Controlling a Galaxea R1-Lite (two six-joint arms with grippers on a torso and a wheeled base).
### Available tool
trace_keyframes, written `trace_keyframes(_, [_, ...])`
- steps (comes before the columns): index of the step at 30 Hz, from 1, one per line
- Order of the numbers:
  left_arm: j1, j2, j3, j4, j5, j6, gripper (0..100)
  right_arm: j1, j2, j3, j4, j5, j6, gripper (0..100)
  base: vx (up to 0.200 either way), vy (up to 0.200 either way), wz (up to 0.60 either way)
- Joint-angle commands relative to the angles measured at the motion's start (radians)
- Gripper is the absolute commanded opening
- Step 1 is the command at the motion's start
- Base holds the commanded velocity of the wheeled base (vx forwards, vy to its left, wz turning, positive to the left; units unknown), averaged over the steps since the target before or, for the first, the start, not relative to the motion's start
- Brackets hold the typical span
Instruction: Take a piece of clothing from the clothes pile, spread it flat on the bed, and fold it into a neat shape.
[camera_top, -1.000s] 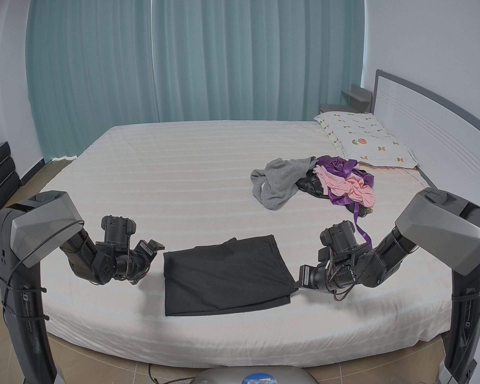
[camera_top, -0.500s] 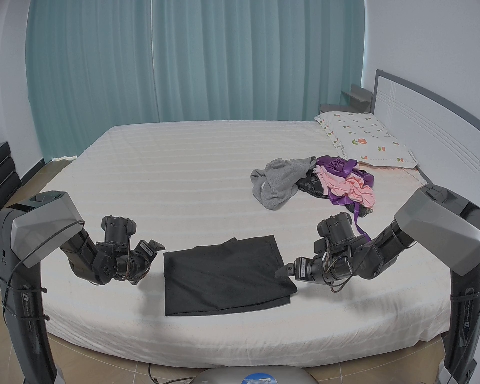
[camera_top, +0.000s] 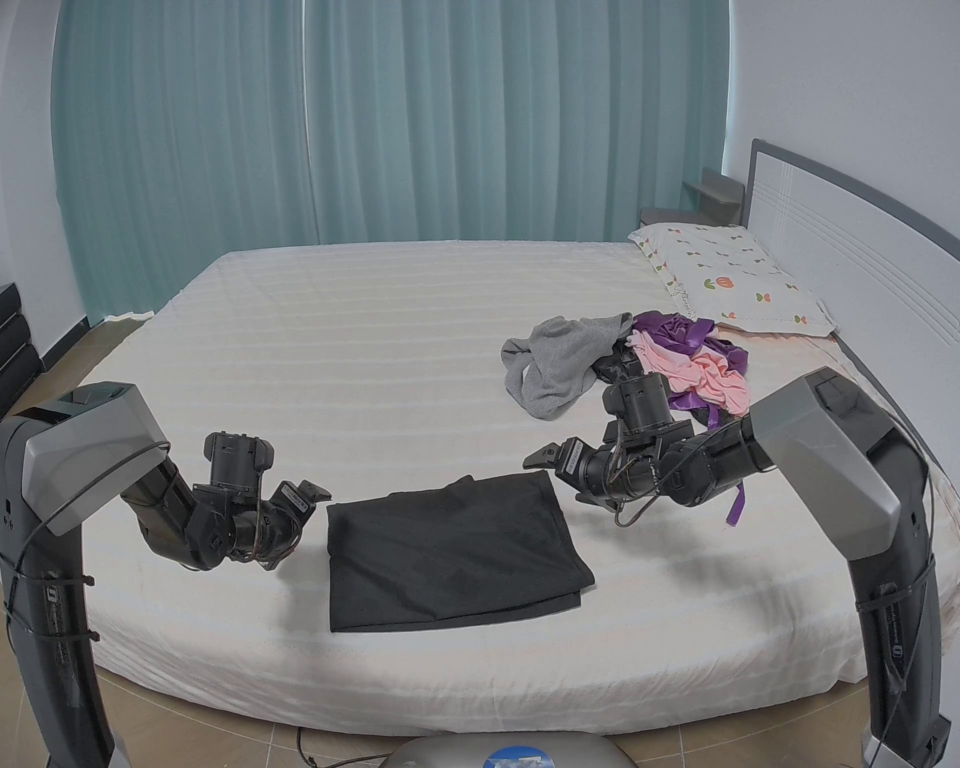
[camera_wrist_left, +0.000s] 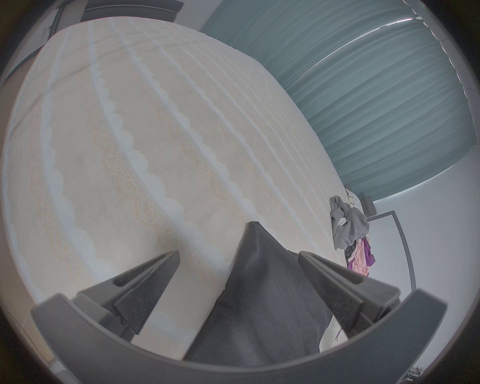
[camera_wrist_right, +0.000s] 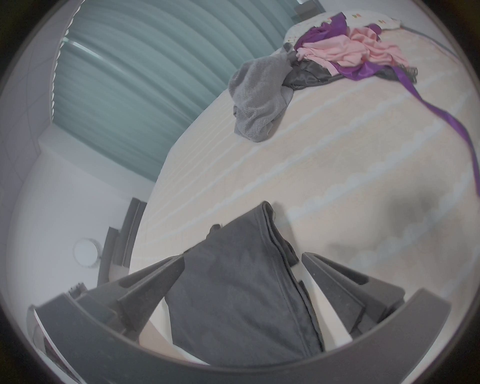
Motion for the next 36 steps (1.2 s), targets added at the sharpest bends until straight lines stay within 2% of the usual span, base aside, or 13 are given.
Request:
trace_keyframes(1, [-0.001, 0.002, 0.0, 0.0, 0.001, 0.0, 100, 0.0, 0.147, -0.128, 0.009, -0.003, 0.054, 100, 0.0, 0.0, 0.0])
trace_keyframes(9, [-0.002, 0.004, 0.002, -0.002, 0.003, 0.0, 100, 0.001, 0.179, -0.187, 0.004, -0.044, 0.06, 100, 0.0, 0.0, 0.0])
trace_keyframes(10, [-0.002, 0.004, 0.002, 0.0, 0.003, 0.0, 100, 0.001, 0.182, -0.191, 0.003, -0.046, 0.06, 0, 0.0, 0.0, 0.0])
trace_keyframes(27, [-0.002, 0.004, -0.001, -0.004, 0.006, 0.003, 100, -0.017, 0.2, -0.236, -0.019, -0.072, 0.061, 0, 0.0, 0.0, 0.0])
trace_keyframes(36, [-0.021, 0.033, -0.064, -0.004, 0.004, 0.017, 100, -0.022, 0.206, -0.239, -0.019, -0.081, 0.061, 0, 0.0, 0.0, 0.0])
